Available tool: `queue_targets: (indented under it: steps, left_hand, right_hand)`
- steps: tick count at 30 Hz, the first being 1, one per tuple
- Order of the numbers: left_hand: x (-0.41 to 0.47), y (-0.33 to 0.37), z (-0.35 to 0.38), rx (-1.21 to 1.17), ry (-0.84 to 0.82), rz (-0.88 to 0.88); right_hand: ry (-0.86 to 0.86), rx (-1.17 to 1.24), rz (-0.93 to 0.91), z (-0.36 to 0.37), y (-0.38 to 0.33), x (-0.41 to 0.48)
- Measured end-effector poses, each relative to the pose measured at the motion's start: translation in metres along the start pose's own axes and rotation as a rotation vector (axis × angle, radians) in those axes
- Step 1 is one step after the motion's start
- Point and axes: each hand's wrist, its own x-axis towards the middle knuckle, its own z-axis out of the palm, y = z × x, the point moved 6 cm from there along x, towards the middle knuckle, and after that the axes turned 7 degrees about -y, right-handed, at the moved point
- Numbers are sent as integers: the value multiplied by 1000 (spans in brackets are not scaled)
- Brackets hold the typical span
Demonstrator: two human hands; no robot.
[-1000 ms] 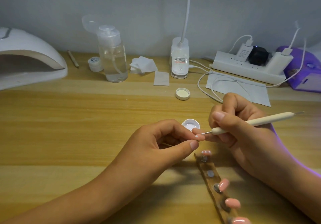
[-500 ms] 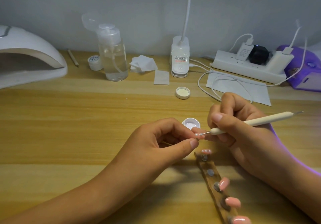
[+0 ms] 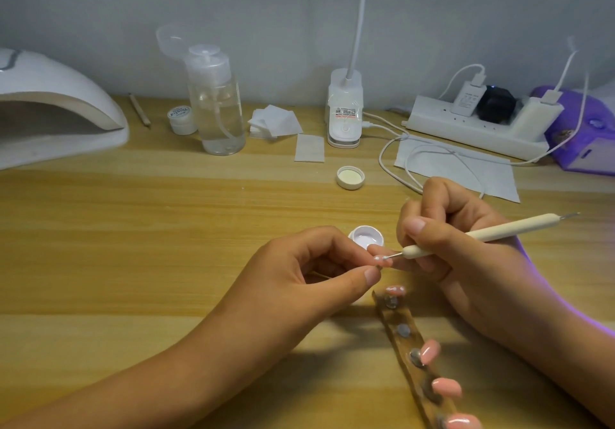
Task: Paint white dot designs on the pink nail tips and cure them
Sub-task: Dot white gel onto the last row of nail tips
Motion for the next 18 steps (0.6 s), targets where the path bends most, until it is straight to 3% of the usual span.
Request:
queue_targets:
  steps: [9,18]
  left_hand:
    - [0,-1,-1,4,6,-6]
    - [0,1,0,-18,0,-5]
  right_hand:
    - [9,-19,-17,-4,-1,0]
    - [215,-475,-48,-19,-9,2]
